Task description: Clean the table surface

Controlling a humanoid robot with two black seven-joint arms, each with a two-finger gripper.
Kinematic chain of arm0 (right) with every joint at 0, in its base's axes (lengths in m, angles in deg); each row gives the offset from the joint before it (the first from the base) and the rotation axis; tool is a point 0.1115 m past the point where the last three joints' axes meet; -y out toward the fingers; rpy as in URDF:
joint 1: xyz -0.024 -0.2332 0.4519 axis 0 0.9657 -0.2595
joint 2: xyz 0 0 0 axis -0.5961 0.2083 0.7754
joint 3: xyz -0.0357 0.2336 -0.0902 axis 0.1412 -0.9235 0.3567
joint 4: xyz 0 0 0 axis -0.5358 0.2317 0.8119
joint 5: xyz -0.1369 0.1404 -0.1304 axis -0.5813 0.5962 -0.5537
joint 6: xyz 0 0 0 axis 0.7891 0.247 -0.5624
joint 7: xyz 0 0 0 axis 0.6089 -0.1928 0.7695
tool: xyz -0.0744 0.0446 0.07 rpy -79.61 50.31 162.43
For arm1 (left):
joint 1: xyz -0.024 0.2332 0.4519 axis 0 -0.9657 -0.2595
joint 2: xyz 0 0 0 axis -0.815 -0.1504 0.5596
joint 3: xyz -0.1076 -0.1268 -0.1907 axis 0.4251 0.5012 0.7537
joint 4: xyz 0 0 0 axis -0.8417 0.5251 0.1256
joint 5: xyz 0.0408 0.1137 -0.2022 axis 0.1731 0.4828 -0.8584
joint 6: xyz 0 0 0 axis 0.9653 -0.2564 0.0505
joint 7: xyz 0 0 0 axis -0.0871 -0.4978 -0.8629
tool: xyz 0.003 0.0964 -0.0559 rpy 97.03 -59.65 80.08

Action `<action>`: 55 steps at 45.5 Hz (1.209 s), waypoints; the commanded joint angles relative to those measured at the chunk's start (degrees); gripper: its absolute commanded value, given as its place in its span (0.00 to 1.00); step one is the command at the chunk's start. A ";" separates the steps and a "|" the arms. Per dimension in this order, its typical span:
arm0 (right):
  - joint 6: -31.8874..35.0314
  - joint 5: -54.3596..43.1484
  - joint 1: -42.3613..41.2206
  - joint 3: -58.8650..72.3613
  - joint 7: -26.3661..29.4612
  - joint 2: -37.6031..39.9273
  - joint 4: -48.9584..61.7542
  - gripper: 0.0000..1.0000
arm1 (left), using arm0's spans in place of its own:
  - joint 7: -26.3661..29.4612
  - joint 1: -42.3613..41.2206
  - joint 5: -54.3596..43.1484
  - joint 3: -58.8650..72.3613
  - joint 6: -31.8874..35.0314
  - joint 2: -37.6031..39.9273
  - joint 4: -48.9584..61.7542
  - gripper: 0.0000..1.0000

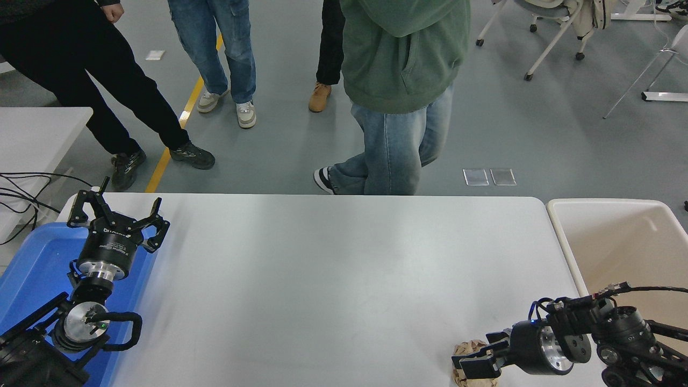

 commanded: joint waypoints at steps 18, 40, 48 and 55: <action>-0.58 -2.49 1.09 1.10 -2.22 -0.01 0.48 0.99 | 0.00 0.00 -0.06 0.00 0.00 0.00 0.01 0.99; -4.27 -6.98 2.67 2.15 -4.76 -0.62 1.45 0.99 | 0.00 0.00 0.02 0.00 0.00 0.00 0.01 0.99; -6.21 -8.29 4.16 2.16 -4.85 -1.85 3.47 0.99 | 0.00 0.00 0.02 0.00 0.00 0.00 -0.08 0.99; -7.70 -10.14 6.28 2.07 -6.08 -2.03 3.56 0.99 | 0.00 0.00 0.02 0.00 0.00 0.00 0.01 0.99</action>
